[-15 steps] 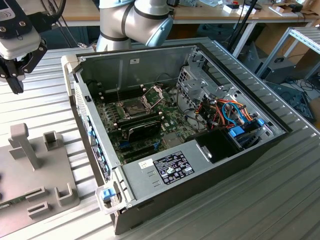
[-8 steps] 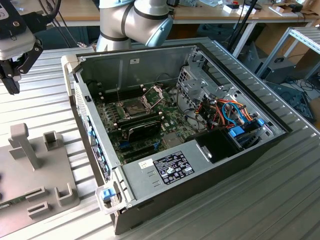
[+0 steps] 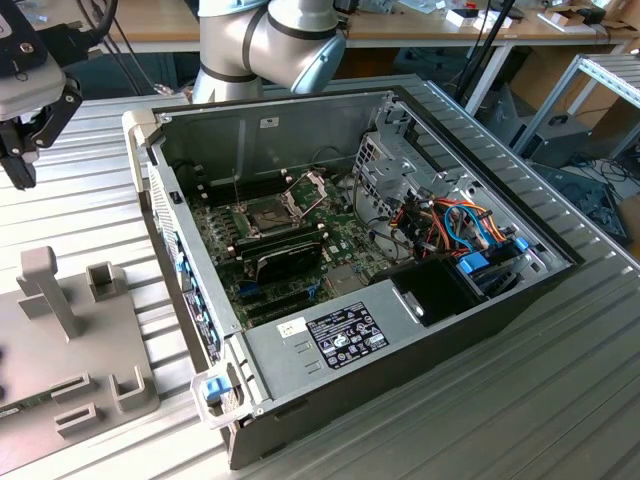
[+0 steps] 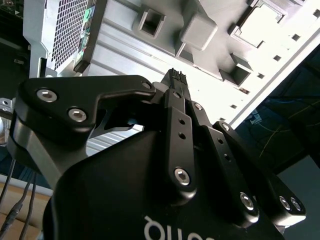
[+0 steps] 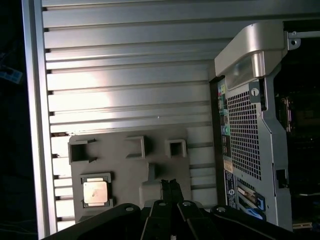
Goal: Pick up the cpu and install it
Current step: 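Reach for the cpu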
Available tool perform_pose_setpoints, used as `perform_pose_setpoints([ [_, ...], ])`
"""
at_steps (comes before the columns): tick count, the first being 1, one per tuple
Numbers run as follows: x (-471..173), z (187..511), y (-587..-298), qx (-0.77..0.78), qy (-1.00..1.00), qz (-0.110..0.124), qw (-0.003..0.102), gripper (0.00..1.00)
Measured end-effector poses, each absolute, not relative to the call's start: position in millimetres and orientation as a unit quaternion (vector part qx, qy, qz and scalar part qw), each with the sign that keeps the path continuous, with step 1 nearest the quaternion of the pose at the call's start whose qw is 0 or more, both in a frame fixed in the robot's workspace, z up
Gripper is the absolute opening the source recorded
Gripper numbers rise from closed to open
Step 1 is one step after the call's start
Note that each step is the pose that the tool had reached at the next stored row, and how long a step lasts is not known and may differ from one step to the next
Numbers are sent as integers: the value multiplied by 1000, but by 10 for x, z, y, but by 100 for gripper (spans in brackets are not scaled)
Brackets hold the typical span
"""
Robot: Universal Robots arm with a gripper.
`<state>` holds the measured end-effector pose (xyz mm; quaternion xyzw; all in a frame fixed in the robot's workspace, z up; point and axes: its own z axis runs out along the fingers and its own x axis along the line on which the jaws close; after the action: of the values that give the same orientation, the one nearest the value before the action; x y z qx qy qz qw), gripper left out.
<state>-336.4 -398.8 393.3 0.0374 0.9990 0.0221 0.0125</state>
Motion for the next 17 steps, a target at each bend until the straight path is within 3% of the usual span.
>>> perform_pose_setpoints([
  [17,-3438,3933,-3989,37,999,22,12,11],
])
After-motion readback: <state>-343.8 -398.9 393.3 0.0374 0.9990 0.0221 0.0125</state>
